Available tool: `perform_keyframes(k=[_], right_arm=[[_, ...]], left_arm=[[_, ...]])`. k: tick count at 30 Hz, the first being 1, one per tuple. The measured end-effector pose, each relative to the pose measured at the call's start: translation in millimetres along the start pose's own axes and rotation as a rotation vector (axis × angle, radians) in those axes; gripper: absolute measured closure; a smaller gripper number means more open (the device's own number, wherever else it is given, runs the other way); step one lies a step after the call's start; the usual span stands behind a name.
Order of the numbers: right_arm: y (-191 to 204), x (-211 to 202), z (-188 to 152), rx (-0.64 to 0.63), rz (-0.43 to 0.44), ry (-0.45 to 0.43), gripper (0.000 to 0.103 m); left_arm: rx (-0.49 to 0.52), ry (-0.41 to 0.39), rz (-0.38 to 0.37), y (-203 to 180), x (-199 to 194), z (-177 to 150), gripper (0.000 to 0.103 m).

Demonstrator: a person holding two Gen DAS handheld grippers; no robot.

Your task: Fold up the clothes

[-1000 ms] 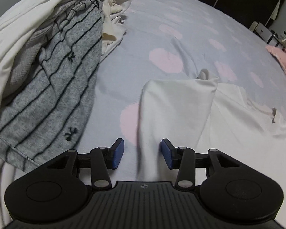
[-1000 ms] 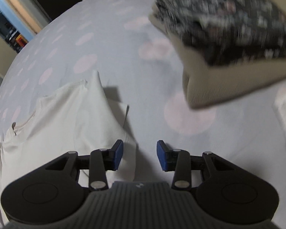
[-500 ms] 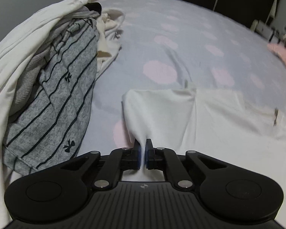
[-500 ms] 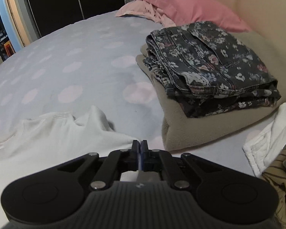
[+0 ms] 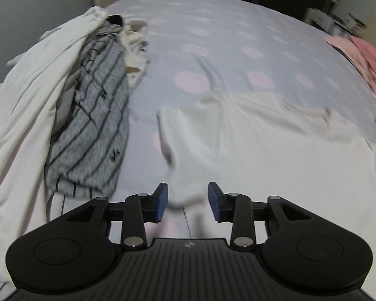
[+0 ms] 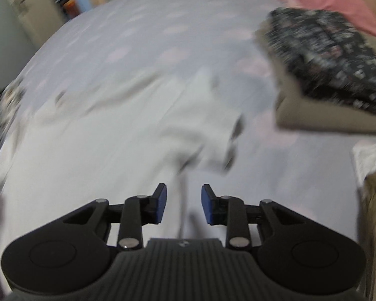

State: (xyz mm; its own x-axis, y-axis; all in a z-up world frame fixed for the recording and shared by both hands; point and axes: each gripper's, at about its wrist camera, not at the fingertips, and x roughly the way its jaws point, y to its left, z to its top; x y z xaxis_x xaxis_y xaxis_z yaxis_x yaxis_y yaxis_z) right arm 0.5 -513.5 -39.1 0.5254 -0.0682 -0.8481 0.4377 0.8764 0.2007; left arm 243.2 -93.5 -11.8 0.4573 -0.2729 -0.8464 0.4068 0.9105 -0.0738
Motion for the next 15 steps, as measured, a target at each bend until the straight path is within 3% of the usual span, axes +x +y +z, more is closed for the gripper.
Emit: perform_keyframes(k=[7,15], right_arm=[[25,-42,-82,-0.177,0.082,0.124,0.064],[12,-76,-132,-0.255,0.087,0.178,0.061]], left_arm=[[0.145,0.065,-0.093,-2,-51,-68,0.063],[0.317,0.237,-0.169,2,-80,-151,0.063]])
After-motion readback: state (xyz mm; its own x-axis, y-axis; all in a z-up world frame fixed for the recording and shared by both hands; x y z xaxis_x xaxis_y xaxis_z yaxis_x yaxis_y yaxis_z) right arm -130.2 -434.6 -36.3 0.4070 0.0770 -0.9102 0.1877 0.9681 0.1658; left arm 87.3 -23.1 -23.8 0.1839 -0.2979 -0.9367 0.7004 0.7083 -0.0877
